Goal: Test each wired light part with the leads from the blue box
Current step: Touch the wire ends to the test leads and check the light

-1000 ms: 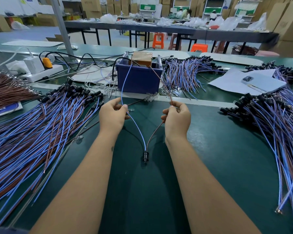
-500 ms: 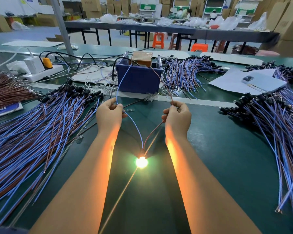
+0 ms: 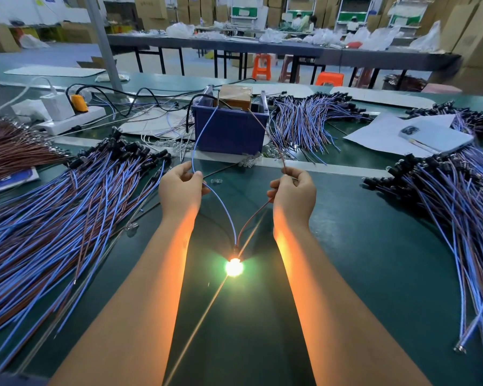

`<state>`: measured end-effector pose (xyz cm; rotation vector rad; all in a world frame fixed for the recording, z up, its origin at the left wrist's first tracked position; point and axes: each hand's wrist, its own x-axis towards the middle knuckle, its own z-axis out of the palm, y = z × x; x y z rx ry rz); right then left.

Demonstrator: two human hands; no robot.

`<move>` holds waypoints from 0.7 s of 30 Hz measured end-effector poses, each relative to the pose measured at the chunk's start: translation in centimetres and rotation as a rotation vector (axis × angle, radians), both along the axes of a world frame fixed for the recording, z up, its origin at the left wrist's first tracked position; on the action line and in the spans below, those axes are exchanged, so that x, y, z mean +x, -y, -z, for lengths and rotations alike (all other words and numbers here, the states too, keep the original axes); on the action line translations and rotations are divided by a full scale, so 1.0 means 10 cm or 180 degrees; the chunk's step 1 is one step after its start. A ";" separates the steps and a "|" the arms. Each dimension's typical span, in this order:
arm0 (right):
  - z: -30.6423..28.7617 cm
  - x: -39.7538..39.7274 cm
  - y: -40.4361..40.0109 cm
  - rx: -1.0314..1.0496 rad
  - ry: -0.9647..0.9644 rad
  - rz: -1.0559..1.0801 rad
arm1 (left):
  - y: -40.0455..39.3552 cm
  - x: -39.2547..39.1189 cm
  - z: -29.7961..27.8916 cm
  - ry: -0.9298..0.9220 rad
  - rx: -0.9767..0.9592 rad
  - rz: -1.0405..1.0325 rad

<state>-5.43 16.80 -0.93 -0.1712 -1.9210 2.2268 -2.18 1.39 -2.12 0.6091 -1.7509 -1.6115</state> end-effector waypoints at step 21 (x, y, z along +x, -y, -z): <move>0.06 0.10 0.15 0.1077 -0.1135 -0.1030 | -0.36 0.07 -0.11 -0.0100 0.0090 0.1183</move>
